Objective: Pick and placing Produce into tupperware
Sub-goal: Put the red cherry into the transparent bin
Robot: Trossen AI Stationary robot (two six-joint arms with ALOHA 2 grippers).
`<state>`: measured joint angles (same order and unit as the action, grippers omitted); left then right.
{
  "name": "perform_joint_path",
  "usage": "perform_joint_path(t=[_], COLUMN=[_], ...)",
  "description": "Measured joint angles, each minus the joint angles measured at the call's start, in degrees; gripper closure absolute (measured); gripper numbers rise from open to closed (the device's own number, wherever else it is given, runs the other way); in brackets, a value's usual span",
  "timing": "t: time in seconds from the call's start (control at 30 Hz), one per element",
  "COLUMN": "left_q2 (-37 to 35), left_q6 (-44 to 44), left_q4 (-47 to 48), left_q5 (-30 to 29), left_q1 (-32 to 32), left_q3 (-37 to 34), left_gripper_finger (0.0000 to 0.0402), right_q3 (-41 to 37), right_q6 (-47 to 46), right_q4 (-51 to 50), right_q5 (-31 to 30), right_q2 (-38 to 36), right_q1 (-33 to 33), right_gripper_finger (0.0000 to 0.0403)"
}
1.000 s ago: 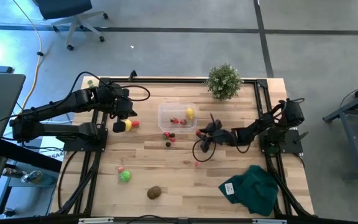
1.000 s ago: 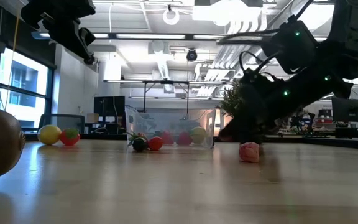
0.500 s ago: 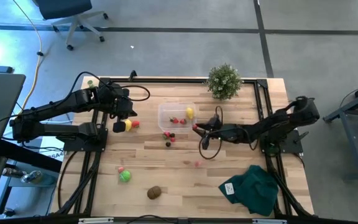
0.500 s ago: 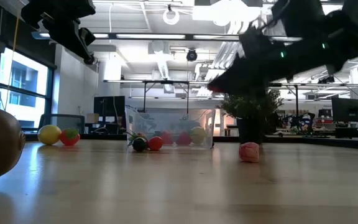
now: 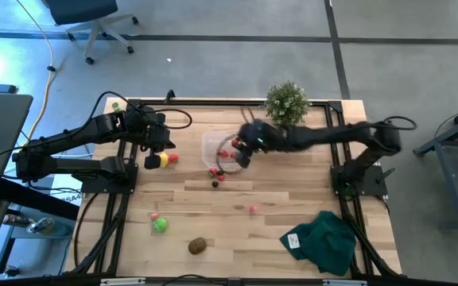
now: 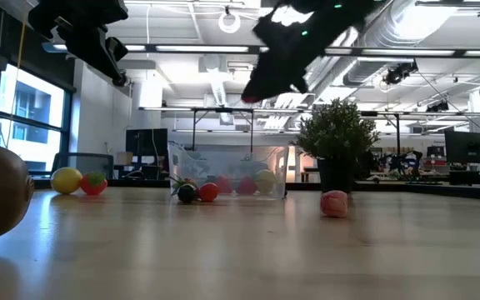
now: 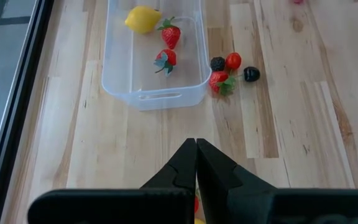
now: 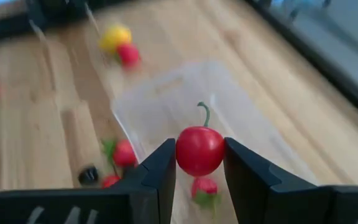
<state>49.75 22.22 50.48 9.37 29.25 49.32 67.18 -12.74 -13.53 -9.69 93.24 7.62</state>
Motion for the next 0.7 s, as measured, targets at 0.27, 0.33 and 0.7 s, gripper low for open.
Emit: perform_joint_path(t=[0.27,0.33,0.7], left_q2=[-0.02,-0.01,0.0], left_q6=[0.0,0.0,0.0], left_q4=[0.0,0.0,0.0], left_q5=[0.02,0.02,0.0], left_q1=[-0.01,-0.02,0.0], left_q3=[0.0,-0.02,-0.02], left_gripper_finger=[0.0399,0.0399,0.0399], right_q3=[18.05,21.75,34.08], right_q6=[1.18,1.21,0.34], right_q4=[-18.92,-21.89,-29.93], right_q5=[8.06,8.83,9.2], right_q2=[17.55,21.55,33.1], right_q1=[5.27,5.63,5.64], right_gripper_finger=[0.0297,0.0297,0.0297])
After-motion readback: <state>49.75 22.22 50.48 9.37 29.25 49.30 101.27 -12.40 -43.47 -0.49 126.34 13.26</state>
